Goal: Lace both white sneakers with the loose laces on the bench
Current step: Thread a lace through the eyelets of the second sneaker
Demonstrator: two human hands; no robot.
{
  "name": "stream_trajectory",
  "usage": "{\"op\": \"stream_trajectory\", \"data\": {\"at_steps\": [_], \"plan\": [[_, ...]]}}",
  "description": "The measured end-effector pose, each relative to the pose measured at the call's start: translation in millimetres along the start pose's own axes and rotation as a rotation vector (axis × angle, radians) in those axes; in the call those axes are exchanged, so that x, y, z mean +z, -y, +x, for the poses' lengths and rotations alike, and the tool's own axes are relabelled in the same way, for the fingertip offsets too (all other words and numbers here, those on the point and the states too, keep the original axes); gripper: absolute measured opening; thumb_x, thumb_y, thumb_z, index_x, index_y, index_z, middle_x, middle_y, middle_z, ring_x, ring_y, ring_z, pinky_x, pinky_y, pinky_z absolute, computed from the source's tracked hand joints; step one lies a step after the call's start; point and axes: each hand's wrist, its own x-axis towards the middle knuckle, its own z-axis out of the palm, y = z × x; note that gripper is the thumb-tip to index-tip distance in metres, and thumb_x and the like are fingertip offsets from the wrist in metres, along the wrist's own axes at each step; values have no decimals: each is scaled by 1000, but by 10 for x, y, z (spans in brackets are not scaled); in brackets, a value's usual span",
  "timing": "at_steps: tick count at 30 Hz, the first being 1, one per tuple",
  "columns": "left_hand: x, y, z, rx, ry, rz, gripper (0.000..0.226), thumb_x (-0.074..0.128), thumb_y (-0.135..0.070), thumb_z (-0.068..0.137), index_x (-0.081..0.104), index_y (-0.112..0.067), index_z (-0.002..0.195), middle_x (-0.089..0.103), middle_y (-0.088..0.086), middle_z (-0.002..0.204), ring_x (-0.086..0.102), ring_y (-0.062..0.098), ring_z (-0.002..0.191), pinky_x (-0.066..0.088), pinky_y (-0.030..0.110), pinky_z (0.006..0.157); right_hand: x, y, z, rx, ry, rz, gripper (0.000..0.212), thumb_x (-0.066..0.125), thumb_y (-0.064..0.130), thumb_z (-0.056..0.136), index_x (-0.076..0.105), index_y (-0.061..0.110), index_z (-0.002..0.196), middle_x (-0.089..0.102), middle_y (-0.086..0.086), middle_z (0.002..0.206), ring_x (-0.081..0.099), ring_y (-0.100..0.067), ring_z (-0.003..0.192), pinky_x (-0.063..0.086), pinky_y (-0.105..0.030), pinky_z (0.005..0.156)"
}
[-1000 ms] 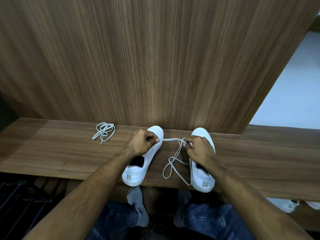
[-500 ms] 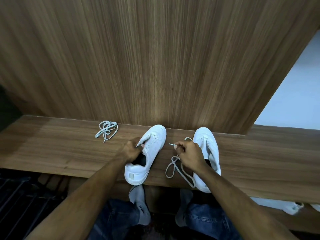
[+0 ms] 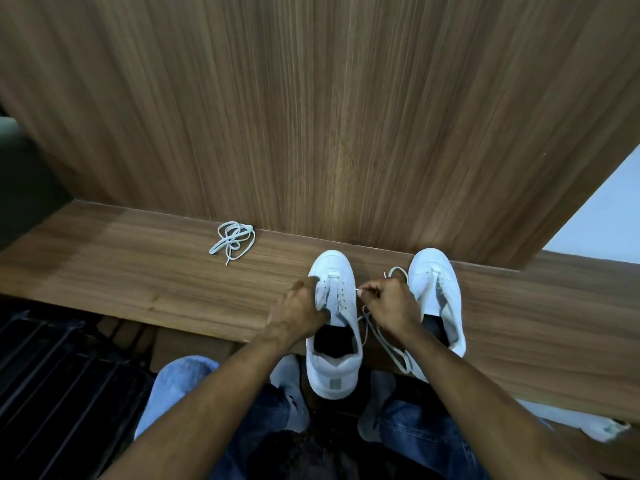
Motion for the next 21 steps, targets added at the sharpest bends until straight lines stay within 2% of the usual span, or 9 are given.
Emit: {"op": "stream_trajectory", "data": {"at_steps": [1, 3, 6, 8, 11, 13, 15, 17, 21], "plan": [[-24, -30, 92, 49, -12, 12, 64, 65, -23, 78, 44, -25, 139, 52, 8, 133, 55, 33, 118, 47, 39, 94, 4, 4, 27, 12, 2, -8, 17, 60, 22, 91, 76, 21, 97, 51, 15, 67, 66, -22, 90, 51, -30, 78], [-58, -91, 325, 103, 26, 65, 55, 65, -15, 78, 56, -26, 131, 52, 7, 133, 55, 29, 119, 47, 39, 97, 9, 24, 96, 35, 2, -32, 19, 58, 22, 90, 76, 22, 97, 67, 6, 80, 66, -23, 93, 51, -30, 78], [-61, -199, 551, 47, 57, 70, 30, 70, -19, 79, 69, -23, 109, 49, 5, 130, 56, 26, 115, 48, 42, 97, 42, 15, 229, 34, 18, -93, 22, 56, 23, 89, 75, 24, 98, 74, -4, 98, 66, -27, 95, 53, -34, 80], [-22, -214, 628, 8, 0, 0, 18, 68, -25, 82, 72, -20, 100, 52, 6, 126, 58, 28, 111, 49, 40, 95, 93, -21, 318, -3, 26, -163, 23, 54, 26, 88, 75, 25, 98, 74, -5, 96, 66, -29, 95, 51, -38, 84], [99, -134, 666, -25, -50, -144, 13, 69, -29, 81, 75, -21, 89, 56, 6, 119, 59, 24, 107, 50, 34, 93, 157, -55, 386, -55, 20, -267, 24, 51, 30, 90, 74, 29, 96, 74, -2, 93, 65, -29, 95, 47, -42, 89], [207, -63, 686, -53, -63, -235, 20, 69, -38, 73, 75, -22, 84, 61, 2, 113, 62, 20, 104, 53, 34, 88, 191, -75, 414, -69, 17, -315, 24, 50, 33, 91, 73, 30, 98, 74, -1, 95, 64, -29, 95, 46, -42, 90], [292, 8, 719, -54, -82, -280, 29, 61, -44, 64, 75, -24, 81, 68, -1, 104, 65, 18, 99, 56, 34, 82, 213, -106, 435, -95, 18, -344, 24, 50, 35, 91, 73, 31, 98, 74, 0, 95, 64, -29, 95, 45, -42, 90], [313, 9, 715, -39, -84, -285, 26, 57, -40, 63, 75, -28, 77, 69, 2, 102, 66, 19, 96, 56, 37, 81, 232, -142, 456, -125, 25, -330, 26, 48, 37, 89, 73, 31, 96, 74, 2, 93, 65, -28, 93, 45, -42, 89], [284, -50, 677, -24, -85, -272, 15, 63, -27, 73, 75, -32, 80, 68, 5, 101, 65, 24, 96, 56, 39, 82, 259, -179, 505, -189, 40, -322, 27, 46, 38, 85, 72, 33, 91, 74, 5, 88, 67, -24, 89, 46, -42, 83]]}}
